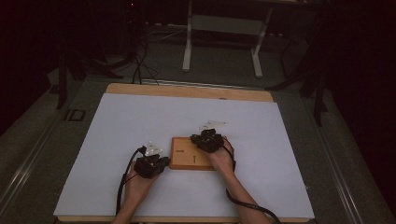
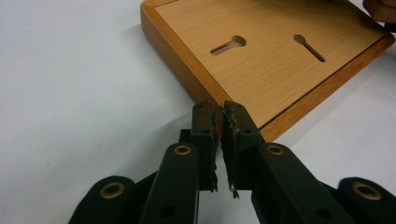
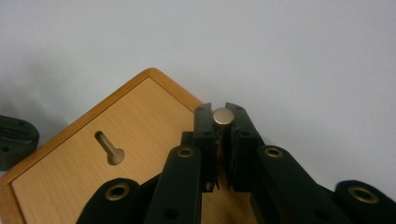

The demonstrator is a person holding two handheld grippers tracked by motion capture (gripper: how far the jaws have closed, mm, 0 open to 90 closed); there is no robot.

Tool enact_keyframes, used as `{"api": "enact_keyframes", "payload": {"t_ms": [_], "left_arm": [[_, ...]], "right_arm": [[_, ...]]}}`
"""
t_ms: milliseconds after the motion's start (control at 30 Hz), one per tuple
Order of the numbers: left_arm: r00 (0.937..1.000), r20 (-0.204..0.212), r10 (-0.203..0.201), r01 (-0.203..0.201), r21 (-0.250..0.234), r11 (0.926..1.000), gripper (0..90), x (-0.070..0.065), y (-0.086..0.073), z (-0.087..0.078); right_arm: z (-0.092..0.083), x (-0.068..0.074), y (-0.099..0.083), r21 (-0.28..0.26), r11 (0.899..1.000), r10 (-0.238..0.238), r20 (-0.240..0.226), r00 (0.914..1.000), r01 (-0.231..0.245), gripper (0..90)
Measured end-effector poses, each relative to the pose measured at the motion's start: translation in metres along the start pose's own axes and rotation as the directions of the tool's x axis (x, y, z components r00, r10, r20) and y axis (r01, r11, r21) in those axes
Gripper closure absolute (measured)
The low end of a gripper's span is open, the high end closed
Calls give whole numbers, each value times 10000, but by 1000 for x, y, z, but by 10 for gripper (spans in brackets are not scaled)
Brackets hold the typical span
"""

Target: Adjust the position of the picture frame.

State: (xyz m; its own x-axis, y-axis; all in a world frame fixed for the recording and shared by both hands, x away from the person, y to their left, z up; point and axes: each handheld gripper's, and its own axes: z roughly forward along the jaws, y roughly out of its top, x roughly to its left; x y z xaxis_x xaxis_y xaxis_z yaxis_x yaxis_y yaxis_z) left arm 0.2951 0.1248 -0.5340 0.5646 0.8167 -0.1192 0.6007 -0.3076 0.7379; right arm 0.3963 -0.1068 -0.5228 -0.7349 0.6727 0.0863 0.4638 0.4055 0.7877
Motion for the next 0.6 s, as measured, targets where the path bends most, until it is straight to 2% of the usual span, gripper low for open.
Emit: {"api": "enact_keyframes", "payload": {"t_ms": [300, 600], "left_arm": [[9998, -166, -76, 77, 7, 10000, 785, 2, 0, 2], [9998, -178, -111, 112, 38, 9999, 771, 3, 0, 3]], "right_arm": [[1, -1, 1, 149, 9999, 39, -37, 10000, -39, 841], [2, 2, 1, 131, 9999, 9, 237, 9997, -13, 842]]}}
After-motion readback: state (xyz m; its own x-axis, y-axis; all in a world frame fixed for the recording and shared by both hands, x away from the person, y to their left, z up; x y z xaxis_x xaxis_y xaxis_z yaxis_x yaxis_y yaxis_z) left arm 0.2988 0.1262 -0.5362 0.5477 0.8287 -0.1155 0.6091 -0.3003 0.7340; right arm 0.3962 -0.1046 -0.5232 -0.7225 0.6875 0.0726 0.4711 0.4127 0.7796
